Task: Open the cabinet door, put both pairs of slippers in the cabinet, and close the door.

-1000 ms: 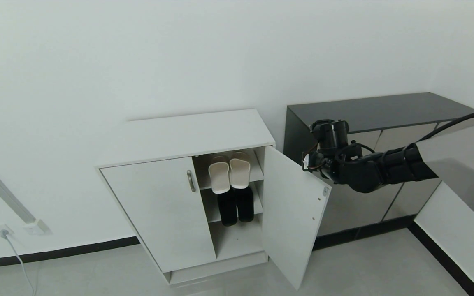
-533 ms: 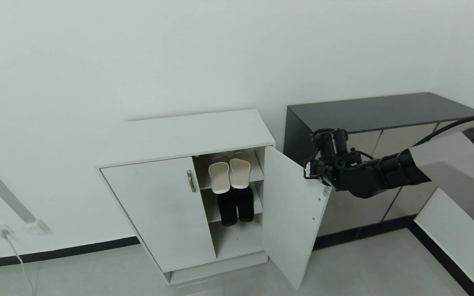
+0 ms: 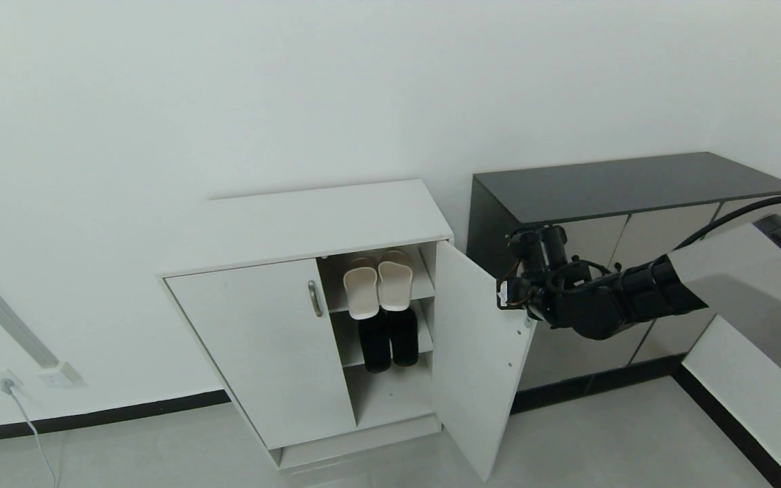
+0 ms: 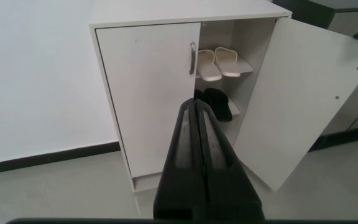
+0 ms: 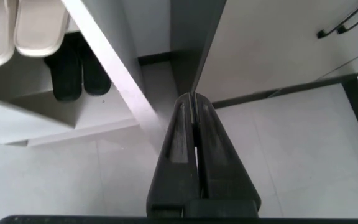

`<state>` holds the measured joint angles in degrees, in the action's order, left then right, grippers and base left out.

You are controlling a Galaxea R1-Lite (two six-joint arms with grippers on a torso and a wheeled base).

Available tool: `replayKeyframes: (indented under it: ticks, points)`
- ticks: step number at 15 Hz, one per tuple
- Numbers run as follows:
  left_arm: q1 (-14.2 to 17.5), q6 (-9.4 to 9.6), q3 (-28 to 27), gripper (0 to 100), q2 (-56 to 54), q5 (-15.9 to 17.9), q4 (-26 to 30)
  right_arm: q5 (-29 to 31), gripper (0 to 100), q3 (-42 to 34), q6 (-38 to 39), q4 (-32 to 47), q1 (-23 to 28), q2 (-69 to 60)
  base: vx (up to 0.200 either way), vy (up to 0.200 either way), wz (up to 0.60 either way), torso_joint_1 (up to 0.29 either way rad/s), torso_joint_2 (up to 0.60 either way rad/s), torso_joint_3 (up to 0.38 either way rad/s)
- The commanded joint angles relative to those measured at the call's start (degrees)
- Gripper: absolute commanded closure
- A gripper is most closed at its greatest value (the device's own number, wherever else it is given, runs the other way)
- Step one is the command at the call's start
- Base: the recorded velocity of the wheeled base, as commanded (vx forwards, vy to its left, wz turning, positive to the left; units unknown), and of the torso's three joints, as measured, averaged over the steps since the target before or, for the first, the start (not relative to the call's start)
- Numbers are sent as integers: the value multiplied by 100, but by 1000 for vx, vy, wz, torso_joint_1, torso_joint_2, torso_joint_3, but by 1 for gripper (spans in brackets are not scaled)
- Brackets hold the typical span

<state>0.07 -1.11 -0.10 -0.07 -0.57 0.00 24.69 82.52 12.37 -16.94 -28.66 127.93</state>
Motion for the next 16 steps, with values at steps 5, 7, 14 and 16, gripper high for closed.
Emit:
replayKeyframes:
  ticks: [5, 7, 14, 16]
  points:
    - [1, -3, 1, 100, 7, -4, 0, -8, 100, -324, 239, 25, -808, -312, 0, 0, 0, 0, 0, 0]
    - [1, -3, 1, 100, 7, -4, 0, -16, 100, -324, 257, 25, -913, -330, 0, 0, 0, 0, 0, 0]
    - [1, -3, 1, 100, 7, -4, 0, -148, 100, -904, 424, -274, -1414, -989, 0, 0, 0, 0, 0, 0]
    - [1, -3, 1, 100, 7, -4, 0, -148, 100, -1203, 266, -371, -1405, -1235, 0, 0, 0, 0, 0, 0]
